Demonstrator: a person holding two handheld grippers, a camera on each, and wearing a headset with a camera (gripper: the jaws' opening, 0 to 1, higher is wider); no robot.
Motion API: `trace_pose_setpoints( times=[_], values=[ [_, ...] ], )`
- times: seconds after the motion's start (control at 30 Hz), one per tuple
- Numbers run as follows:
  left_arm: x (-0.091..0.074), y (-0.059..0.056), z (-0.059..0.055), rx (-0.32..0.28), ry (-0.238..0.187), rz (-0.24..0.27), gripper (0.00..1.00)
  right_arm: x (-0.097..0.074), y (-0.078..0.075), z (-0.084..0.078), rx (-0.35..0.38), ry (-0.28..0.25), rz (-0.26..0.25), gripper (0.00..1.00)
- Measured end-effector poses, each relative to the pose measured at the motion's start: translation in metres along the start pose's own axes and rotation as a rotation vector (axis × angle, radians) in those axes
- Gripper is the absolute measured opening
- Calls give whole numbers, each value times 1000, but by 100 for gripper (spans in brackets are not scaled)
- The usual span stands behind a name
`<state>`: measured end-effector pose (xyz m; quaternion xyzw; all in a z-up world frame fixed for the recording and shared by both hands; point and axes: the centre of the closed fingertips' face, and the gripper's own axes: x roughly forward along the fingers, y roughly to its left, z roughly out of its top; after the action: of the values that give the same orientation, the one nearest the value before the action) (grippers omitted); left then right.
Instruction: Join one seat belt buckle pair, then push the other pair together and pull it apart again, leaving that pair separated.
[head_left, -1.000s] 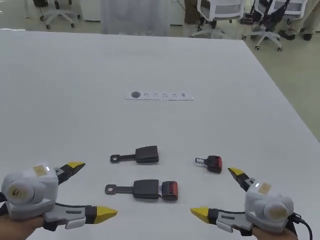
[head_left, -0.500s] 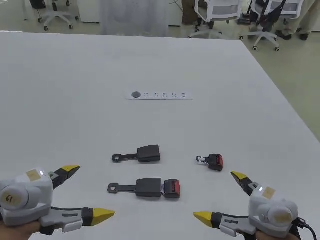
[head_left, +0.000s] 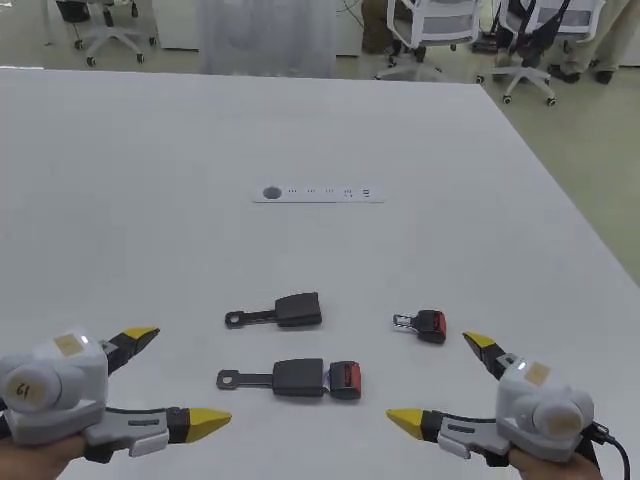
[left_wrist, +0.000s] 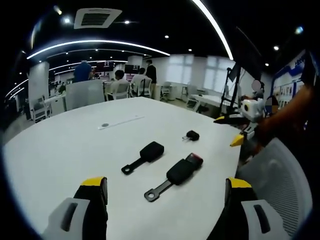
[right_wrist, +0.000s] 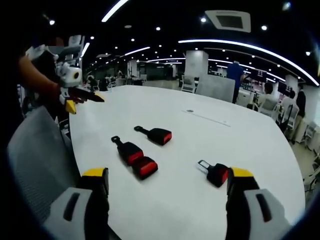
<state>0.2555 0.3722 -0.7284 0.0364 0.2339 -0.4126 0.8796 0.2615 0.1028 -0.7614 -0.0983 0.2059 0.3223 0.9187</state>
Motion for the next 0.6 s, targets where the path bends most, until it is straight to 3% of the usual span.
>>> trace_pose_setpoints(
  times=[0.6],
  values=[
    [0,5,8,-4,-13,9,100,2,-3,5,-3,-9,4,100]
  ],
)
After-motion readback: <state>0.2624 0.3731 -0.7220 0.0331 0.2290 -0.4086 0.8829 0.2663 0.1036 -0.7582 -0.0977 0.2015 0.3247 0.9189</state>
